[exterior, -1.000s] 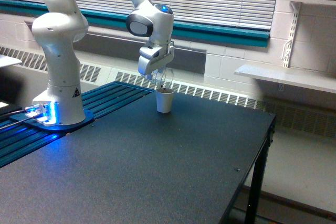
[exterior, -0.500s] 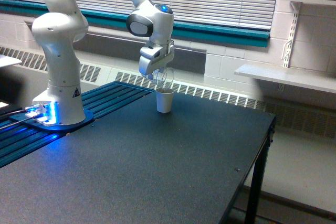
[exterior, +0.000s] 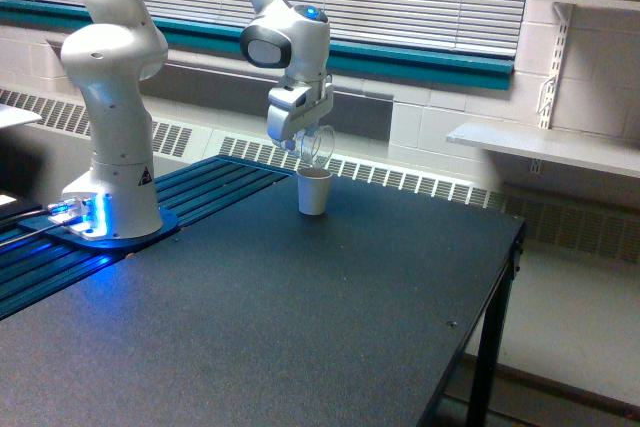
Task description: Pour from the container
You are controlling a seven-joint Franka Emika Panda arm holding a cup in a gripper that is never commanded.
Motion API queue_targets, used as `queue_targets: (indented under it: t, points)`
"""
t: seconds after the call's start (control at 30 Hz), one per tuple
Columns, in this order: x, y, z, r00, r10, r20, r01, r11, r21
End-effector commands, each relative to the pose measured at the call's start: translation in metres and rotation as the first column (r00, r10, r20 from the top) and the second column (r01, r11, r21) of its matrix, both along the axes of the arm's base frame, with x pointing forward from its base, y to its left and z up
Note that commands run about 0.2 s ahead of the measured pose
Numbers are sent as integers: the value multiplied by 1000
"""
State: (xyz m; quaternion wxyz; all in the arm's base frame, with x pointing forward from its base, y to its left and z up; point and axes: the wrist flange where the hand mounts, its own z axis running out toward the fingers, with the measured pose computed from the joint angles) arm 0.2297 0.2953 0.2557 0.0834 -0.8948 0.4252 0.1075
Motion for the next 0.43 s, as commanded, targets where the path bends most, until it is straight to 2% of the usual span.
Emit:
queue_targets:
  t: [0.03, 0.43]
  points:
    - [0, 3, 6, 1000, 16, 26, -16, 1000, 7]
    - [3, 7, 14, 998, 25, 59, -26, 1000, 16]
